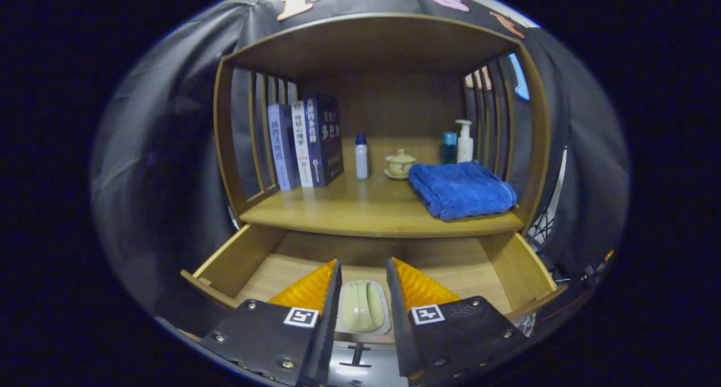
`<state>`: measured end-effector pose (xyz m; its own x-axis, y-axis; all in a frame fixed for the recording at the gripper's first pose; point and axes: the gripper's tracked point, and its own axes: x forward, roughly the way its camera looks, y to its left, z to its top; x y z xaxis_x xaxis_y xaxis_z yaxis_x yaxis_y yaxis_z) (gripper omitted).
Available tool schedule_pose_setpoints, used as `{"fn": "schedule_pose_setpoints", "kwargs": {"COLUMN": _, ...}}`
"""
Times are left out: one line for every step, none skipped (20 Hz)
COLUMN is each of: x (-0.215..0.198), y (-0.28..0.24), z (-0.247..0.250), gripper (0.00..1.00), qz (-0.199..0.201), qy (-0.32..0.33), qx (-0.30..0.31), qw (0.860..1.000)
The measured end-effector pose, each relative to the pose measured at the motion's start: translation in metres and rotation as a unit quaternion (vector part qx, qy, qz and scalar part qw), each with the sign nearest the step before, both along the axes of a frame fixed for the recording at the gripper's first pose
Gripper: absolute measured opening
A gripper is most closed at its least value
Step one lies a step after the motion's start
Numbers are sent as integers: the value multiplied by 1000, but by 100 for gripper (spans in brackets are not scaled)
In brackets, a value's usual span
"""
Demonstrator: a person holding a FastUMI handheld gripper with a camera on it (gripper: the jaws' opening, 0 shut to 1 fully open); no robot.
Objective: Pull open the drawer, take out the items inside it, and place them on the countertop above the cabinet.
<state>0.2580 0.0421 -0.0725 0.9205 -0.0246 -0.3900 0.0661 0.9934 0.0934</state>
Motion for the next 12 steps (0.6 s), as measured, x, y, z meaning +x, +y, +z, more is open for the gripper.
{"fn": "schedule_pose_setpoints", "kwargs": {"x": 7, "y": 4, "z": -10, "gripper": 46, "qz": 12, "qy": 24, "qx": -3, "qw": 1000}}
{"fn": "schedule_pose_setpoints", "kwargs": {"x": 11, "y": 8, "z": -19, "gripper": 46, "qz": 22, "qy": 49, "qx": -1, "qw": 999}}
{"fn": "schedule_pose_setpoints", "kwargs": {"x": 15, "y": 13, "z": -30, "gripper": 46, "qz": 33, "qy": 74, "qx": 1, "qw": 997}}
{"fn": "schedule_pose_setpoints", "kwargs": {"x": 20, "y": 17, "z": -39, "gripper": 46, "qz": 38, "qy": 93, "qx": 4, "qw": 995}}
{"fn": "schedule_pose_setpoints", "kwargs": {"x": 26, "y": 20, "z": -49, "gripper": 46, "qz": 44, "qy": 109, "qx": -2, "qw": 993}}
{"fn": "schedule_pose_setpoints", "kwargs": {"x": 30, "y": 19, "z": -59, "gripper": 46, "qz": 45, "qy": 128, "qx": -9, "qw": 991}}
{"fn": "schedule_pose_setpoints", "kwargs": {"x": 31, "y": 20, "z": -67, "gripper": 46, "qz": 48, "qy": 143, "qx": -12, "qw": 988}}
{"fn": "schedule_pose_setpoints", "kwargs": {"x": 37, "y": 19, "z": -76, "gripper": 46, "qz": 47, "qy": 157, "qx": -15, "qw": 986}}
{"fn": "schedule_pose_setpoints", "kwargs": {"x": 39, "y": 19, "z": -82, "gripper": 46, "qz": 47, "qy": 166, "qx": -17, "qw": 985}}
{"fn": "schedule_pose_setpoints", "kwargs": {"x": 41, "y": 18, "z": -87, "gripper": 46, "qz": 44, "qy": 174, "qx": -19, "qw": 984}}
{"fn": "schedule_pose_setpoints", "kwargs": {"x": 43, "y": 16, "z": -93, "gripper": 46, "qz": 42, "qy": 184, "qx": -20, "qw": 982}}
{"fn": "schedule_pose_setpoints", "kwargs": {"x": 43, "y": 14, "z": -99, "gripper": 46, "qz": 39, "qy": 194, "qx": -17, "qw": 980}}
